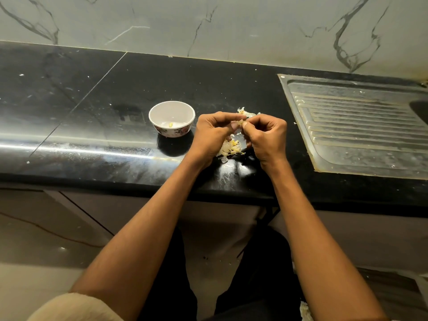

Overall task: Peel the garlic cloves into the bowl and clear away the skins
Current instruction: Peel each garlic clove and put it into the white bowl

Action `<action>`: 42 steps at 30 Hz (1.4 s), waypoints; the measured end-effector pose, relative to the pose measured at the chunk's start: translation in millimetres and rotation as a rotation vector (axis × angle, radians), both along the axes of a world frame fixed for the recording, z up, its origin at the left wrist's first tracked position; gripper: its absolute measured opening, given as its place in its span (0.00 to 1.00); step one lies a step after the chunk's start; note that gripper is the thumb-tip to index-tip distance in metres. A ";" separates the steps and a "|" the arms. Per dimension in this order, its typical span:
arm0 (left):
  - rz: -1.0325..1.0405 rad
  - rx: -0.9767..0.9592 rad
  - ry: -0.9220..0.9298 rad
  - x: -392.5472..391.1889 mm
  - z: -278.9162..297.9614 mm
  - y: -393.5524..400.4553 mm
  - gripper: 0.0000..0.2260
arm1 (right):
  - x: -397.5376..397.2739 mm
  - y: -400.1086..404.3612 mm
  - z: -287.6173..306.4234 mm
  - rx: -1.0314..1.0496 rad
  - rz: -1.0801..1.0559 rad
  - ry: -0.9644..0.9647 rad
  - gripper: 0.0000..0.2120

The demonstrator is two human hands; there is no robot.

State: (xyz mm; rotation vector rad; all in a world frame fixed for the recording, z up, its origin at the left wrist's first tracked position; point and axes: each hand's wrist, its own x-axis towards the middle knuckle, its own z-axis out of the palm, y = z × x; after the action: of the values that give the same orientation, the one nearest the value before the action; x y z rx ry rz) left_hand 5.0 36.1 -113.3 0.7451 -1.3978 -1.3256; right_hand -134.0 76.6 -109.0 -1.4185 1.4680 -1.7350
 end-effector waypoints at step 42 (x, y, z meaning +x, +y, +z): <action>0.103 0.021 0.062 1.0 5.8 4.9 0.03 | -2.0 0.0 -2.1 0.029 -0.233 0.295 0.10</action>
State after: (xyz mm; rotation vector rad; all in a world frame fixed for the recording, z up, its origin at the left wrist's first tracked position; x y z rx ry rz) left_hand 6.1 40.9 -107.5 0.7738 -1.2817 -1.2748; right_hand -135.9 76.5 -111.0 -1.5954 1.8717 -1.6805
